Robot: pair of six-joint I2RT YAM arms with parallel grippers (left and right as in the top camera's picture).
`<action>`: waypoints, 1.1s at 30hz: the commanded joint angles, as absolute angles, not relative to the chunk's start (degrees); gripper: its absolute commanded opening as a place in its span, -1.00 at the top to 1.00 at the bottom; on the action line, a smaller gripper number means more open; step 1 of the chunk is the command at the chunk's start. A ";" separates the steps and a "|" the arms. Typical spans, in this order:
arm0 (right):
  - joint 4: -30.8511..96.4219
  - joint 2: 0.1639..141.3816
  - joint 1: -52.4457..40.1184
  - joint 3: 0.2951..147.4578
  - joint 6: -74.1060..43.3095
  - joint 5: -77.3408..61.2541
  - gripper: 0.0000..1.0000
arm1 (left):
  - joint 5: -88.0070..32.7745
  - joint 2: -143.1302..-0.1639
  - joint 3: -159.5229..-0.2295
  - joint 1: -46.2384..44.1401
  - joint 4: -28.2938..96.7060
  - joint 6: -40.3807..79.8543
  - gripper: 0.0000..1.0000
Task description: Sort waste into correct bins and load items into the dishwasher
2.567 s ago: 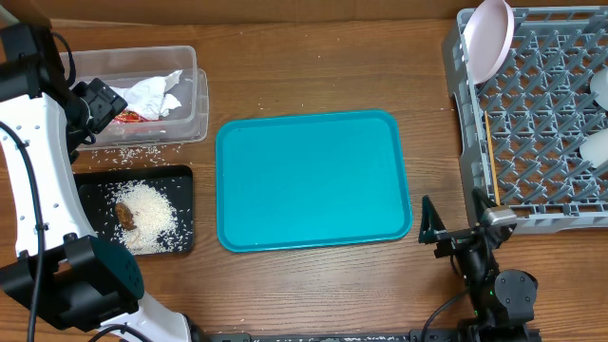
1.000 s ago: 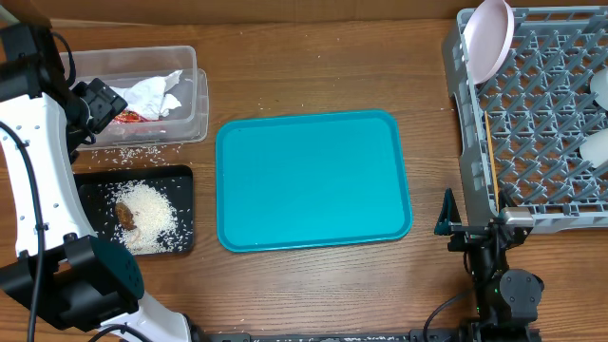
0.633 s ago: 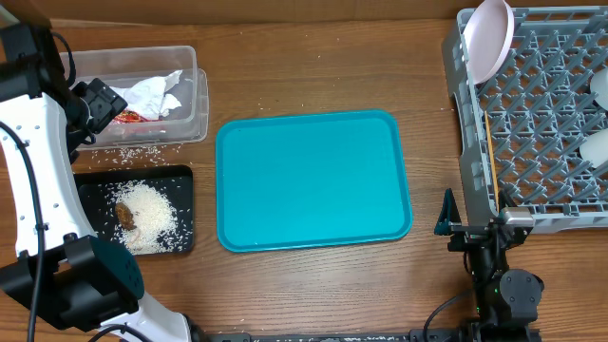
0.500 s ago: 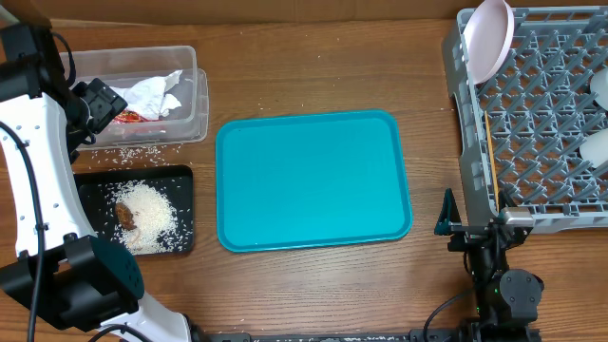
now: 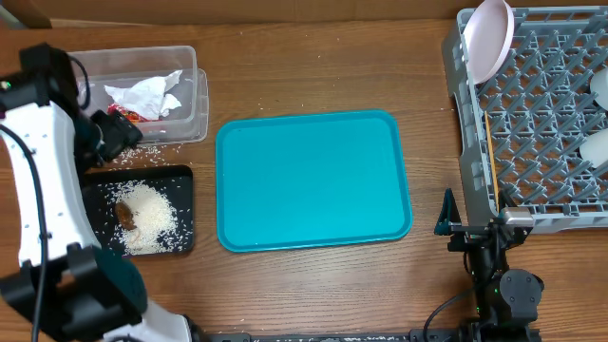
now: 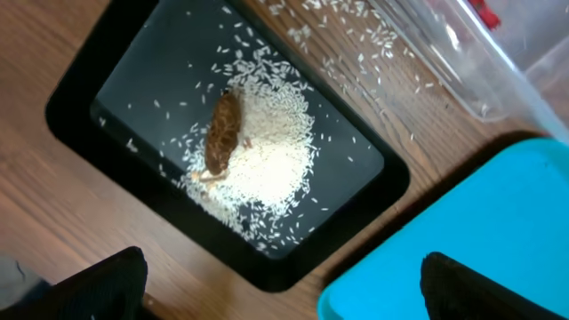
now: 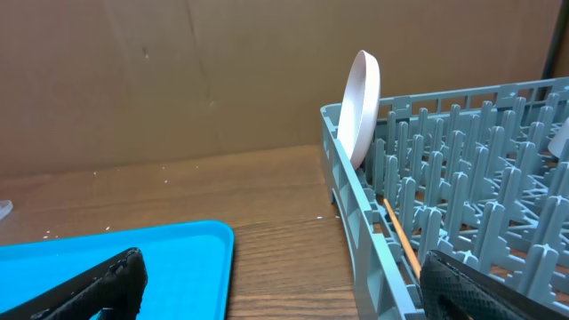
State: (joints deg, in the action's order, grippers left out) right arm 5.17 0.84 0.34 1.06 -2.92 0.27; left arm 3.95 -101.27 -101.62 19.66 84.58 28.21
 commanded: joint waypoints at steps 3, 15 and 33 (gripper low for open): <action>4.80 0.14 0.49 0.47 -2.61 0.36 -1.00 | 4.34 -88.58 -85.47 17.91 74.59 24.21 -0.99; 4.80 0.14 0.49 0.47 -2.59 0.36 -1.00 | -11.53 -65.39 -44.31 17.87 39.81 11.05 -0.99; 4.80 0.16 0.51 0.47 -2.59 0.36 -1.00 | -14.00 -41.39 -10.83 1.10 6.81 3.38 -1.00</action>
